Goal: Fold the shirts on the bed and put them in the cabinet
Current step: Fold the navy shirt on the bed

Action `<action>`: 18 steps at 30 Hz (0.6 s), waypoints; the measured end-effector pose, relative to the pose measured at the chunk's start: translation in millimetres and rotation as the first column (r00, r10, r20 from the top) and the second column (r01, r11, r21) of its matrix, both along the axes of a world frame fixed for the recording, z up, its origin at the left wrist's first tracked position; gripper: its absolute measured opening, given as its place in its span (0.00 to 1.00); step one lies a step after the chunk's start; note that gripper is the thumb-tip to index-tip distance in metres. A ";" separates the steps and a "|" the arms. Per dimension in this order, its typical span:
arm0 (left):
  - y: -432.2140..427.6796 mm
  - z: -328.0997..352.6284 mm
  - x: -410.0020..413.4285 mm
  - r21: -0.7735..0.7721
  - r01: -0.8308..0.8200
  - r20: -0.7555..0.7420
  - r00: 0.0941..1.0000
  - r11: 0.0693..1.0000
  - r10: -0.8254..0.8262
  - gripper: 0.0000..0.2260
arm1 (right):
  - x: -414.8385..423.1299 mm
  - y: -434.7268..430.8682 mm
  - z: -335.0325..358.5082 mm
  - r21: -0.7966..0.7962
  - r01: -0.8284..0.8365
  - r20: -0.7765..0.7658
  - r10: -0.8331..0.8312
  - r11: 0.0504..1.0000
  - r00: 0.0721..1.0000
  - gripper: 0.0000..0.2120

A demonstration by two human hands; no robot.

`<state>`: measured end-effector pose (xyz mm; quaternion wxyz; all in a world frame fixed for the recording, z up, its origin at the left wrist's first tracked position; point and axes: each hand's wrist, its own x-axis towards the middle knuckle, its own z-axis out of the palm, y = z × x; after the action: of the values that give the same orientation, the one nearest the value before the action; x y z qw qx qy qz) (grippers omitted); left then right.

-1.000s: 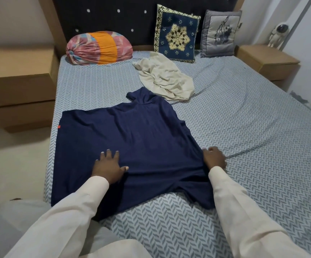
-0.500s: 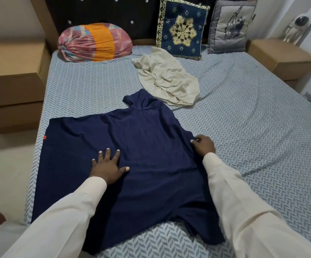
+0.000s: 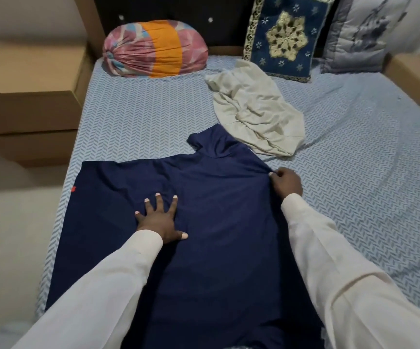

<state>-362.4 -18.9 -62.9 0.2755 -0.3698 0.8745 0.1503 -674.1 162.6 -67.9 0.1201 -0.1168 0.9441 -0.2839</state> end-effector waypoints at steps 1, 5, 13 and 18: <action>-0.7 -0.9 0.6 0.004 -0.005 0.000 1.000 1.000 0.005 0.52 | -1.8 0.4 0.0 -0.062 0.099 -0.017 -0.100 0.993 0.995 0.11; -0.1 -2.2 1.4 0.020 -0.013 -0.009 1.000 1.000 0.013 0.52 | -2.2 -10.0 -0.9 -0.046 0.232 -0.048 -0.234 0.972 0.971 0.17; 1.7 2.2 2.8 -0.006 -0.018 -0.010 1.000 1.000 0.018 0.52 | 22.1 -57.8 -0.3 0.207 0.124 -0.316 -0.053 0.970 0.947 0.18; 1.2 7.7 6.1 -0.052 0.011 -0.010 1.000 0.999 -0.012 0.51 | 104.6 -93.8 -8.2 0.204 -0.647 -0.398 0.666 0.734 0.631 0.21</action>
<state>-356.3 -17.7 -55.2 0.2622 -0.3709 0.8817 0.1279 -569.5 68.9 -76.1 -0.0017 -0.5113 0.8432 -0.1661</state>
